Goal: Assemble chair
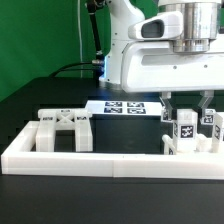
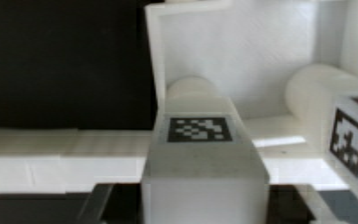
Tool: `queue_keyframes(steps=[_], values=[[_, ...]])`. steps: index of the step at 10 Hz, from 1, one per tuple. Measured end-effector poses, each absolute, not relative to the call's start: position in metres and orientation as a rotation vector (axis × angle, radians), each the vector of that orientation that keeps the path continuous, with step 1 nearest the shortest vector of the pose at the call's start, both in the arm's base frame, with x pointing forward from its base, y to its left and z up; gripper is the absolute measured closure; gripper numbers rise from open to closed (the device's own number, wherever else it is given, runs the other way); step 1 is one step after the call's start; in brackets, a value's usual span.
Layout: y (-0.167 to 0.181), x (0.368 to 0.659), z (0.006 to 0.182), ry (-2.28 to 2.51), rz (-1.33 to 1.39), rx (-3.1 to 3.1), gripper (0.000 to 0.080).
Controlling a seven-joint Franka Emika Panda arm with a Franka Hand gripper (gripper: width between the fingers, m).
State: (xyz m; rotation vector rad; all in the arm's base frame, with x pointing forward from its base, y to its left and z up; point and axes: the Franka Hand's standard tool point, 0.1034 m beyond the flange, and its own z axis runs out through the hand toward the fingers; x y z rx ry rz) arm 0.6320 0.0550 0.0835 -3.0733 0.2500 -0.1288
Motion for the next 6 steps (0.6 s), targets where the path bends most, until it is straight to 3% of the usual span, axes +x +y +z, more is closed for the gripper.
queue_keyframes(steps=[6], values=[[0.055,0.6324,0.0829,1.239,-0.084,-2.779,0.0509]])
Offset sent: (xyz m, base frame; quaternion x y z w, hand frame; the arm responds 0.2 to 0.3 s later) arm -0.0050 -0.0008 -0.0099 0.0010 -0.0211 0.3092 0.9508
